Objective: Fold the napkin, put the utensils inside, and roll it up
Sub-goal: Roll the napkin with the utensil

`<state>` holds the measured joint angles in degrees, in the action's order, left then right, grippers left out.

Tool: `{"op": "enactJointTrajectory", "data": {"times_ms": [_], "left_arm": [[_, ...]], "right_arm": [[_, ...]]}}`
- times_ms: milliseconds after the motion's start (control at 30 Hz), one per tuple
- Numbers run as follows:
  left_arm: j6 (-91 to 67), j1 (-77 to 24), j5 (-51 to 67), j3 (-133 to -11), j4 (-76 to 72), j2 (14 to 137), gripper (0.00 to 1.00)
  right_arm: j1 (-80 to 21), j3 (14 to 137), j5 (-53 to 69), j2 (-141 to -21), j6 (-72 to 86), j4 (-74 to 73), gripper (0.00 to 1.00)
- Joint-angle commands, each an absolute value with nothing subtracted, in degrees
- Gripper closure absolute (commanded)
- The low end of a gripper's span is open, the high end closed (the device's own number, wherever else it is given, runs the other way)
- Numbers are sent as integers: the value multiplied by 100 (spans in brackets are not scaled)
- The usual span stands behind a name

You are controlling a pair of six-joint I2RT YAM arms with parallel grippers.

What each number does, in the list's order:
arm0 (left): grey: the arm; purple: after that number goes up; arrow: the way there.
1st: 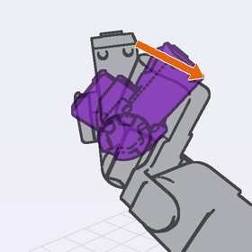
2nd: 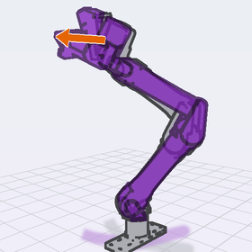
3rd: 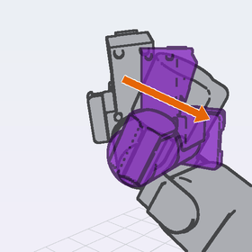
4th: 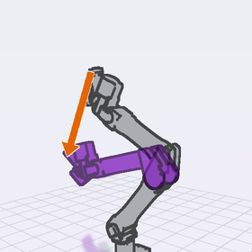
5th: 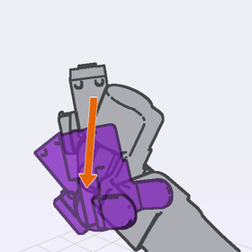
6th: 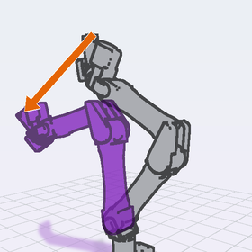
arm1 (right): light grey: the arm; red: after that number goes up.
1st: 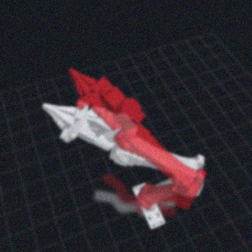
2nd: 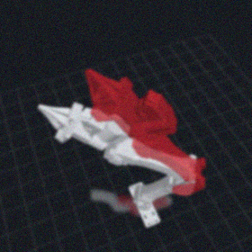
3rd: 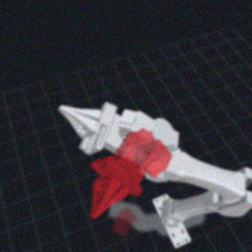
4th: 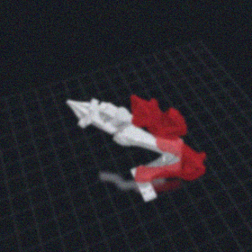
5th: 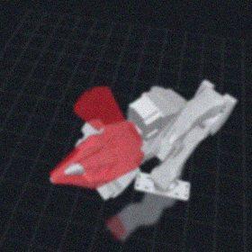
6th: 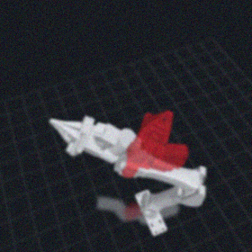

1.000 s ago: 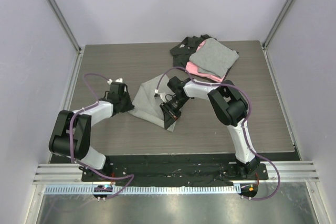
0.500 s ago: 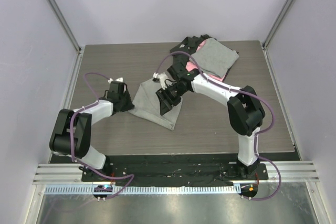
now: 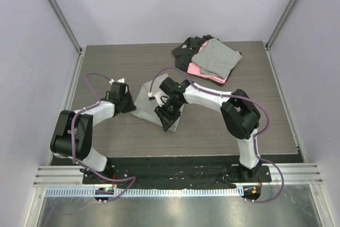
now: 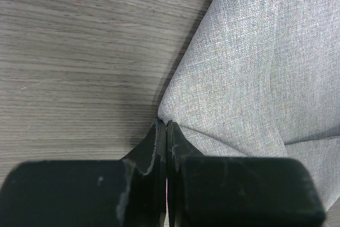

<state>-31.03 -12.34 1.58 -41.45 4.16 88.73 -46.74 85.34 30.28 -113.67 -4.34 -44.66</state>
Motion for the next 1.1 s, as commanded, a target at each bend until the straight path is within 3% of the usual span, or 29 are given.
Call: {"op": "enactJointTrajectory", "data": {"times_ms": [0, 700, 933, 1067], "left_arm": [[-2971, -1222, 106, -4157, 756, 8991, 100], [-3023, -1230, 184, -4183, 782, 9009, 100], [-3146, -1222, 167, -4342, 1125, 9009, 100], [-3190, -1222, 228, -4447, 1344, 9026, 100]], "right_arm": [[-4527, 8604, 2532, -11531, -510, -4650, 57], [-4298, 8481, 2172, -11594, -537, -4350, 56], [-4613, 8877, 1048, -10592, -536, -4193, 46], [-5263, 8316, -689, -10161, -843, -2973, 43]]}}
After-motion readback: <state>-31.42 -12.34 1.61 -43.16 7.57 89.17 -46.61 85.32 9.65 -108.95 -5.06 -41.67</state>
